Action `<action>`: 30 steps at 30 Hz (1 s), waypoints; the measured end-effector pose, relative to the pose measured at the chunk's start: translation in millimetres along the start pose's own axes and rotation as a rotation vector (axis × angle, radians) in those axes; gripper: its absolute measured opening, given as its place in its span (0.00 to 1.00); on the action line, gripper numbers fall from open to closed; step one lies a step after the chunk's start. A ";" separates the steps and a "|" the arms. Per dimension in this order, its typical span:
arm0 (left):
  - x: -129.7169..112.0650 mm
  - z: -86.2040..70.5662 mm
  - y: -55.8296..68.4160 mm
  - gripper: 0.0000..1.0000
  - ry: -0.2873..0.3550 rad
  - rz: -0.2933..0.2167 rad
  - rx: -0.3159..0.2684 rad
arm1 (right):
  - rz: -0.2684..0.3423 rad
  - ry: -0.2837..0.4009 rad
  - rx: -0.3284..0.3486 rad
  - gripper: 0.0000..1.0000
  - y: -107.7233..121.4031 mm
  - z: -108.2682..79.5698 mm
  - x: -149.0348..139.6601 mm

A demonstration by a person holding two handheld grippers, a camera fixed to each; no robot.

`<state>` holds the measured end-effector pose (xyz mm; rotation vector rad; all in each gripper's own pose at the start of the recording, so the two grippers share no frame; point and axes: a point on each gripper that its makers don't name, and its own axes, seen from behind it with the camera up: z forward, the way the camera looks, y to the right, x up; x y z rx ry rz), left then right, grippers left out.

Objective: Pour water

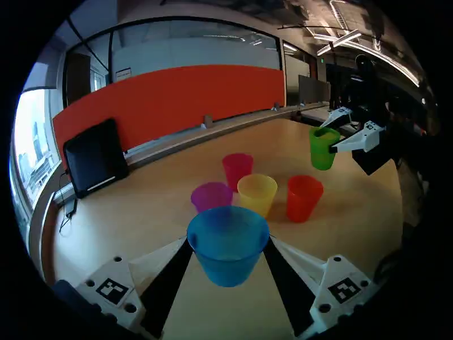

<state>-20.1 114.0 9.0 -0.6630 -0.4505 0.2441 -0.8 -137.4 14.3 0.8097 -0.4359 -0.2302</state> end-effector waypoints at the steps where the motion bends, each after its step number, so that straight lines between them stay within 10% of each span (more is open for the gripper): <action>1: -3.0 0.9 0.1 0.86 -0.009 0.000 -0.003 | -0.001 -0.007 0.001 0.91 0.0 0.7 -2.1; 30: -55.2 17.2 3.2 0.86 -0.135 0.009 -0.019 | 0.000 -0.116 0.019 0.91 -2.5 17.5 -43.6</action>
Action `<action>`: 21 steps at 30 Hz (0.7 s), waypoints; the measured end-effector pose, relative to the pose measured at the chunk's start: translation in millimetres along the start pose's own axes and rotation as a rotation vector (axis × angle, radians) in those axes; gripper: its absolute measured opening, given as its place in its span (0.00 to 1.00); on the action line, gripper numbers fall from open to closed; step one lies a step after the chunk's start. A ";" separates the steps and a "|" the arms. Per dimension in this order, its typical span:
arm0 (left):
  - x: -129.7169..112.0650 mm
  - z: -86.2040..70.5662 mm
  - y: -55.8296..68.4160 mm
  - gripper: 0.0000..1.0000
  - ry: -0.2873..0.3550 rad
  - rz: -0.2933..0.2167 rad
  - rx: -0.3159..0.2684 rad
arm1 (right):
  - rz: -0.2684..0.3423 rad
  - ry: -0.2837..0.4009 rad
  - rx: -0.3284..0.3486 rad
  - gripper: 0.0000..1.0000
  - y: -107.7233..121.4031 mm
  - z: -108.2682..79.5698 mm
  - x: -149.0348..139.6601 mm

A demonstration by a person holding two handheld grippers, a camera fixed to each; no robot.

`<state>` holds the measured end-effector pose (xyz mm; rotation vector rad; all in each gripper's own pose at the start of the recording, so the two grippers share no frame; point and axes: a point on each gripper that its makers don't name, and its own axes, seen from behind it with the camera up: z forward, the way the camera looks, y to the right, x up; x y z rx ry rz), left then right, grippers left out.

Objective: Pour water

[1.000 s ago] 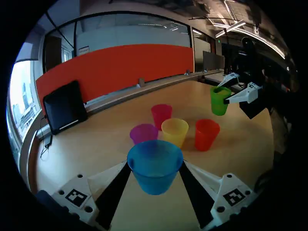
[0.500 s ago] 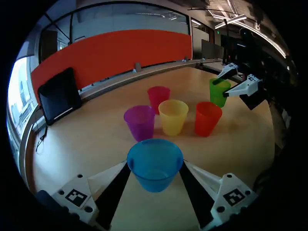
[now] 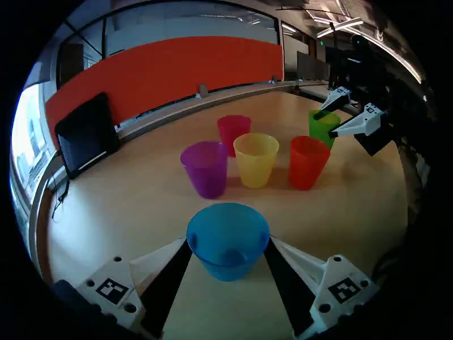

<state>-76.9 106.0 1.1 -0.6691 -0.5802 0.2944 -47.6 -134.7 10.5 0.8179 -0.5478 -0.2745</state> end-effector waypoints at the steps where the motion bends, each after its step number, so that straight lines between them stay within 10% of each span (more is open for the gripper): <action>1: 0.0 0.0 0.1 0.86 0.002 -0.001 0.001 | 0.001 0.000 0.001 0.91 -0.4 0.4 -0.1; 21: -14.9 -7.3 -5.9 0.94 -0.025 -0.017 0.013 | 0.014 -0.018 0.017 0.91 -11.2 12.4 -14.0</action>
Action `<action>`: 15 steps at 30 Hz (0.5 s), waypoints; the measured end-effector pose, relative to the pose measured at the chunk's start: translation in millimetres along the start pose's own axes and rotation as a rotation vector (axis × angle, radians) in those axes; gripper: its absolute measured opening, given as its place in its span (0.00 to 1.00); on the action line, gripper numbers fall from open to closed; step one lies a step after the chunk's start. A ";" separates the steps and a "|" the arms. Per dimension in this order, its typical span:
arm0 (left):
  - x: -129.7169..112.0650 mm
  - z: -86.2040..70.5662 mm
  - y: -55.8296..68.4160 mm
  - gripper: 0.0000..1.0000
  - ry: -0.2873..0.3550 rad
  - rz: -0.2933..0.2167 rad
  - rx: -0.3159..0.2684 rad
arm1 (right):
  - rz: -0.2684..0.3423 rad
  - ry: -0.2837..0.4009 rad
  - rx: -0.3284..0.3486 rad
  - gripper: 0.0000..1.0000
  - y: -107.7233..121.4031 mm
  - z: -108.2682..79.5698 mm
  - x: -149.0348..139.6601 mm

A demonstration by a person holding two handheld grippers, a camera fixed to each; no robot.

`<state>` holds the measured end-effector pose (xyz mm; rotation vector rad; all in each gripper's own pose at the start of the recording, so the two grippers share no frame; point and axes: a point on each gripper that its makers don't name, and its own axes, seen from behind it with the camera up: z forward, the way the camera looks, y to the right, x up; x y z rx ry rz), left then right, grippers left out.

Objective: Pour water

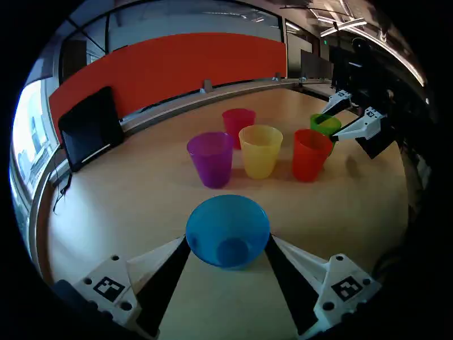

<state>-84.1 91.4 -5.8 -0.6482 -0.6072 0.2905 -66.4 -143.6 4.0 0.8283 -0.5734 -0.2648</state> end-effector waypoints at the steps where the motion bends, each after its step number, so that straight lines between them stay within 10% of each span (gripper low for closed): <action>1: -0.8 -0.2 -0.4 0.96 -0.003 -0.002 0.001 | 0.000 -0.001 0.000 0.91 -0.1 0.2 -0.7; 15: -4.4 -8.3 2.6 0.95 -0.008 -0.049 -0.014 | -0.019 -0.010 -0.015 0.91 1.1 1.1 -14.5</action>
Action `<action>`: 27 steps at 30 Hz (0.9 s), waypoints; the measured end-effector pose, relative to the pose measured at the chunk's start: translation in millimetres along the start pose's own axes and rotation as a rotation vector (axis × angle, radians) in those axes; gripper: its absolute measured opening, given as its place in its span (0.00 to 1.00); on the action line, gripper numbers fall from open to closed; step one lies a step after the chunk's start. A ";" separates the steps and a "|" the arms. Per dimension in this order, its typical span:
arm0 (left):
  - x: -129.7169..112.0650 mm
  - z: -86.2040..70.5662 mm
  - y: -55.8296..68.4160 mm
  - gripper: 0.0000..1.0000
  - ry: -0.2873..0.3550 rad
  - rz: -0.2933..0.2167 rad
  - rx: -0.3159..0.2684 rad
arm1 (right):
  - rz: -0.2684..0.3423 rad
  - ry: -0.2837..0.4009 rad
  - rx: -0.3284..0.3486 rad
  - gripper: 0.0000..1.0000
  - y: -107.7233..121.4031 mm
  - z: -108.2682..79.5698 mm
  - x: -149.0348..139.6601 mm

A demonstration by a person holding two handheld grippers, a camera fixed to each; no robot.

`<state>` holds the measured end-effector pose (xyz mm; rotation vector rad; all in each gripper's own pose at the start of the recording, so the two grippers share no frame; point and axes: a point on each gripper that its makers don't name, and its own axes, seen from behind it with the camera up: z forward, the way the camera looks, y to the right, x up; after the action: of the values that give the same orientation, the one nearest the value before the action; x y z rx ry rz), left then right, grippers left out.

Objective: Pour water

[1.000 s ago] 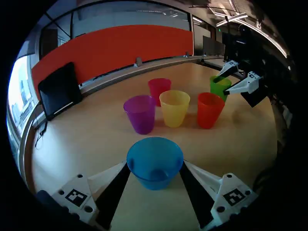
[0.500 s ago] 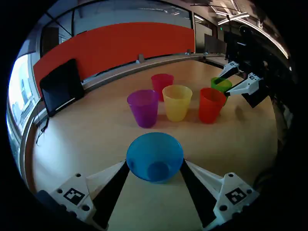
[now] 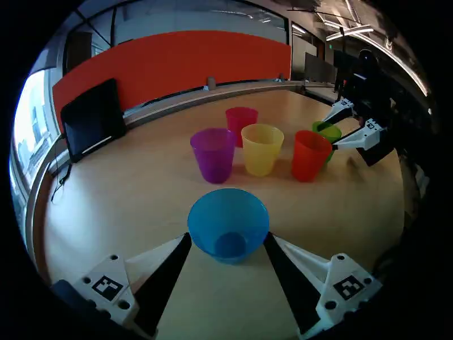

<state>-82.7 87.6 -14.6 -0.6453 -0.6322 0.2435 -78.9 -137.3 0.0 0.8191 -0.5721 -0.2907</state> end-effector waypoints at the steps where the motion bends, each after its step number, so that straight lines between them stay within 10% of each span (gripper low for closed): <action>1: -0.6 -0.8 0.9 0.95 -0.001 -0.002 -0.003 | 0.000 0.003 -0.001 0.91 -0.1 0.3 -0.3; 27: -8.0 -20.3 3.6 0.95 0.013 -0.028 0.008 | 0.038 0.028 -0.053 1.00 -0.8 -18.5 -10.8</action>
<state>-76.6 77.3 -33.2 -0.6296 -0.6271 0.2157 -76.9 -121.7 -14.6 0.7589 -0.5514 -0.2586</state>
